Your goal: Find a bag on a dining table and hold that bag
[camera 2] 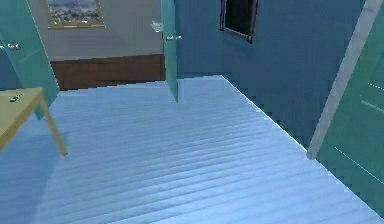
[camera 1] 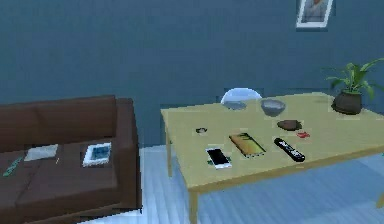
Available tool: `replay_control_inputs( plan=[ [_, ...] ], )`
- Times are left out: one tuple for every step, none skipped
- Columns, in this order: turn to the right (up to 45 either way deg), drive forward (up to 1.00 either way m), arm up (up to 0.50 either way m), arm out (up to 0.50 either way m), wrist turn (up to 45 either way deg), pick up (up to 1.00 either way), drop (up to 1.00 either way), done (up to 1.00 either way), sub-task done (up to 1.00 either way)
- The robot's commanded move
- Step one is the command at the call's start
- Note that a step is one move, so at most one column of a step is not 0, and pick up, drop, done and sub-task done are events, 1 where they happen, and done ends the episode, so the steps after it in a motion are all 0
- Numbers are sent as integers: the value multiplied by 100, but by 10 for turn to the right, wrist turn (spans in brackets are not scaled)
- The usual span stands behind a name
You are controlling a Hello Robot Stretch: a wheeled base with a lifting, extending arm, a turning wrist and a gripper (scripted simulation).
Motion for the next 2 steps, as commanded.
replay_control_inputs(
  plan=[
    [450, 0, 0, 0, 0, 0, 0, 0, 0],
    [90, 0, 0, 0, 0, 0, 0, 0, 0]
  ],
)
